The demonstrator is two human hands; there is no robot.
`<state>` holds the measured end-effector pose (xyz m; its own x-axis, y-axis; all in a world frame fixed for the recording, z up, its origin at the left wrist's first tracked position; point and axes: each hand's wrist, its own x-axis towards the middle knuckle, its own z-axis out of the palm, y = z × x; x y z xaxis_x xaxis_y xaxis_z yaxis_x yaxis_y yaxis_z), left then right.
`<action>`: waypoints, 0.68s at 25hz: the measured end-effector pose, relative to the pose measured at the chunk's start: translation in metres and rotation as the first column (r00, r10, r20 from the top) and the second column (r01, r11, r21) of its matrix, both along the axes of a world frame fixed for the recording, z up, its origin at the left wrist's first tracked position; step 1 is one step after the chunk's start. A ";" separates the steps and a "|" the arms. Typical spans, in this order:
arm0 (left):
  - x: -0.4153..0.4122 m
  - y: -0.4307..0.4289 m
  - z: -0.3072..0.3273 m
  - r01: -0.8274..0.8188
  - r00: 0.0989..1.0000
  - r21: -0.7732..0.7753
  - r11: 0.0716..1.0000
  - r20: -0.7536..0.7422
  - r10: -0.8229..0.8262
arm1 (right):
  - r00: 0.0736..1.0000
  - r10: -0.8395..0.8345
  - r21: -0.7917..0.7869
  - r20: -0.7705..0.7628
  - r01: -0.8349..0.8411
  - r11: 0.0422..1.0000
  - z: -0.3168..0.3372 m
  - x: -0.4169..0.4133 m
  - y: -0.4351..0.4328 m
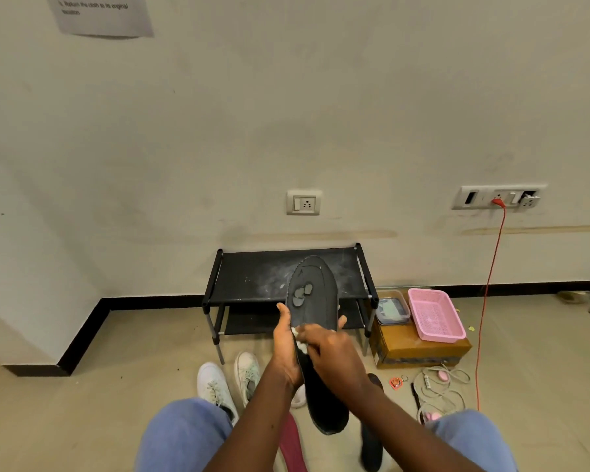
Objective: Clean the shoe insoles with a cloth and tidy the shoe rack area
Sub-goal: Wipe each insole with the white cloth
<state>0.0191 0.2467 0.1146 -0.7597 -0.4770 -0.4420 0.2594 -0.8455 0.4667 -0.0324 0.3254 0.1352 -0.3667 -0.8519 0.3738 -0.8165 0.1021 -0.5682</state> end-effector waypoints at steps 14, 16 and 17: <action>0.009 0.010 0.007 0.065 0.997 -0.120 0.991 -0.025 -0.068 | 0.988 -0.113 0.055 -0.109 0.120 0.991 0.016 -0.028 -0.029; 0.008 0.011 0.004 0.026 0.999 -0.096 0.995 -0.039 -0.029 | 0.992 -0.119 0.020 -0.049 0.120 0.993 0.024 -0.030 -0.033; 0.009 0.010 0.004 0.016 0.998 -0.078 0.997 -0.054 -0.020 | 0.995 -0.092 0.003 -0.039 0.092 0.996 0.026 -0.027 -0.032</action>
